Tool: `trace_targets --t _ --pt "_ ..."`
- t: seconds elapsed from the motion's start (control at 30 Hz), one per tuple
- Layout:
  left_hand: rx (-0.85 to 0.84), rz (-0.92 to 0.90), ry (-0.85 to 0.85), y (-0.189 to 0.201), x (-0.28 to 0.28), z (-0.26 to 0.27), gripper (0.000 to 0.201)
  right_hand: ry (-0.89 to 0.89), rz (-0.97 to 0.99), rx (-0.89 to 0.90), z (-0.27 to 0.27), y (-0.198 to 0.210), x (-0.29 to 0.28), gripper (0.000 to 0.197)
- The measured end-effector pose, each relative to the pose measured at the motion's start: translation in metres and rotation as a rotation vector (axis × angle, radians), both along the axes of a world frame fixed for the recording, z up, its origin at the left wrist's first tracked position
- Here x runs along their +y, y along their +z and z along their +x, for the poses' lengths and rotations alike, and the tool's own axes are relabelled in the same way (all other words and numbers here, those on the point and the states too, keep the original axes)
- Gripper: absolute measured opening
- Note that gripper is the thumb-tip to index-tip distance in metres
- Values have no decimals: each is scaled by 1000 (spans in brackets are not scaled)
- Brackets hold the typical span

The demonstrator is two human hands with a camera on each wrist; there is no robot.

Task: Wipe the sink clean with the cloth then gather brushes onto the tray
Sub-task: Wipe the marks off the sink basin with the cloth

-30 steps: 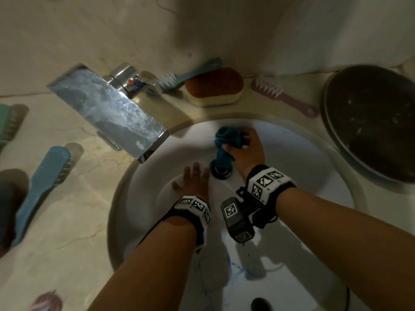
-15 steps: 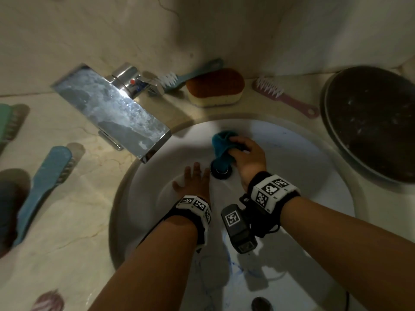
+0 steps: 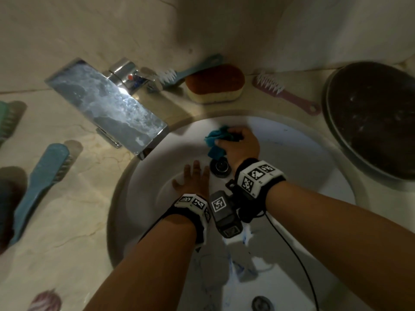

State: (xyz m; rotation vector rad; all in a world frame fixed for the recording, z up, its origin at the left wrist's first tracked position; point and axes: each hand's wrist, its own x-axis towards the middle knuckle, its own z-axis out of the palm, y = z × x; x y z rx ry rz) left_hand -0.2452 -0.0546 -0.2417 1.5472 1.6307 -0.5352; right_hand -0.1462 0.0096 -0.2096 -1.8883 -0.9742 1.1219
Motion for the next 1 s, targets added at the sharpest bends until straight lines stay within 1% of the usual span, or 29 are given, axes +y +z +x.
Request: trace_targets --t 0.1,0.17,0.23,0.3,0.43,0.47,0.6,0.7,0.77,0.87,0.9,1.0 --pt "-21 8 -11 3 -3 0 75 -87 -16 13 12 5 6 26" --pt "-22 13 -39 7 -4 0 85 -156 -35 -3 23 7 9 20" --pt "-15 14 -56 11 -4 0 91 -198 -41 -7 28 7 11 20" --pt "-16 17 -50 9 -4 0 90 -182 -49 5 24 6 12 20" --pt "-27 8 -3 2 -3 0 78 -100 -50 -16 9 7 13 22" --pt "-21 8 -3 1 -3 0 78 -97 -41 -24 8 7 13 21" --pt "-11 7 -61 11 -5 0 94 -163 -22 -27 22 5 11 20" --pt "-1 14 -76 13 -5 0 98 -200 -21 -25 25 6 11 20" --pt "-8 20 -55 7 -5 0 95 -143 -30 -57 18 8 12 24" --pt "-13 24 -6 0 -3 0 75 -42 -28 -65 4 8 12 27" --pt "-14 10 4 -1 -2 0 72 -12 -33 -68 0 9 11 27" --pt "8 6 -11 2 -1 0 74 -1 -49 -50 0 8 9 27"
